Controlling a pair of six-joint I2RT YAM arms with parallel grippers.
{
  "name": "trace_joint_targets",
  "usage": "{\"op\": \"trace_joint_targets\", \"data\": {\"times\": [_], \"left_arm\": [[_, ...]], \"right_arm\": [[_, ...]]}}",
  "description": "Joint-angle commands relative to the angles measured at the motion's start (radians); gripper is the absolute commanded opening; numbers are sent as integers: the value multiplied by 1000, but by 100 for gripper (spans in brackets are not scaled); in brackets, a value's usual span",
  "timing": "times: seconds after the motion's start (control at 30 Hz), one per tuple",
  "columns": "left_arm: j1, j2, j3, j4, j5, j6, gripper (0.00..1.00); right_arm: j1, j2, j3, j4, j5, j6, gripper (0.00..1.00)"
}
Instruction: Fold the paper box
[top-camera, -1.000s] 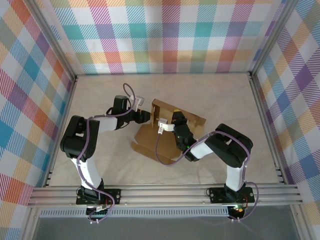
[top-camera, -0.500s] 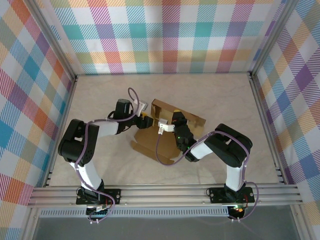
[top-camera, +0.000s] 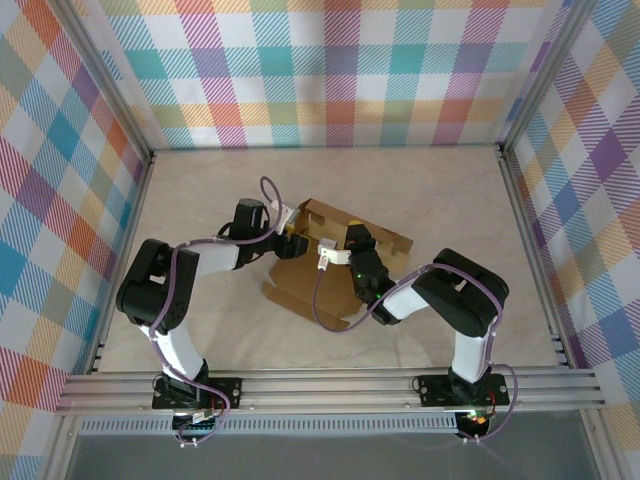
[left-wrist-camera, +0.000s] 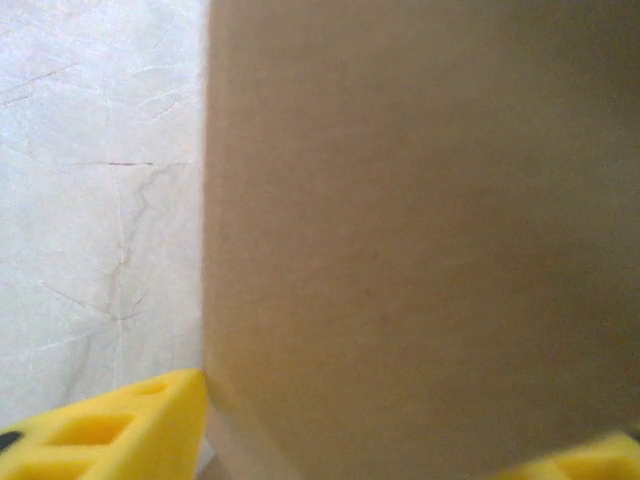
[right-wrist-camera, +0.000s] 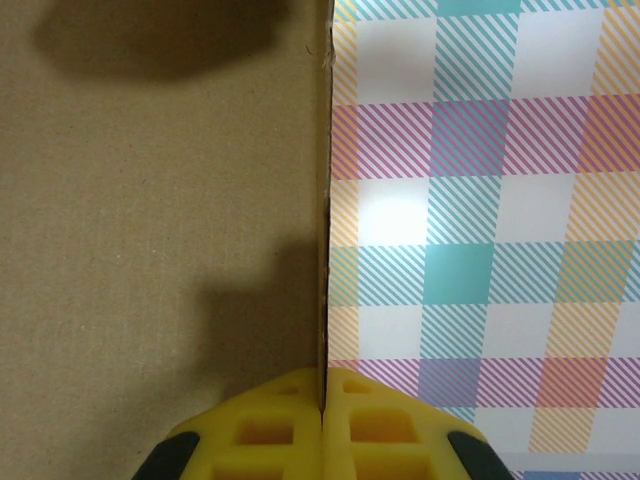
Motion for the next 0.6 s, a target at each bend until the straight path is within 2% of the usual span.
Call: {"op": "trace_joint_targets", "data": {"times": [0.0,0.03,0.07,0.13,0.33,0.4,0.57], "left_arm": [[-11,-91,-31,4,27,14,74],[-11,-99,-38,7,18,15,82],[-9,-101,-40,8,9,17,86],[3,-96,-44,23,11,8,88],[106,-165,-146,227,75,-133,87],[135,-191,-156,237,90,-154,87],[201,-215,-151,252,23,-255,79]], "right_arm": [[2,-23,-10,-6,1,40,0],[2,-19,-8,-7,1,42,0],[2,-19,-7,-6,0,42,0],[2,-20,-5,-8,-1,41,0],[-4,-44,-19,-31,6,60,0],[-4,-52,-24,-38,6,64,0],[-5,-53,-23,-32,5,61,0]]}}
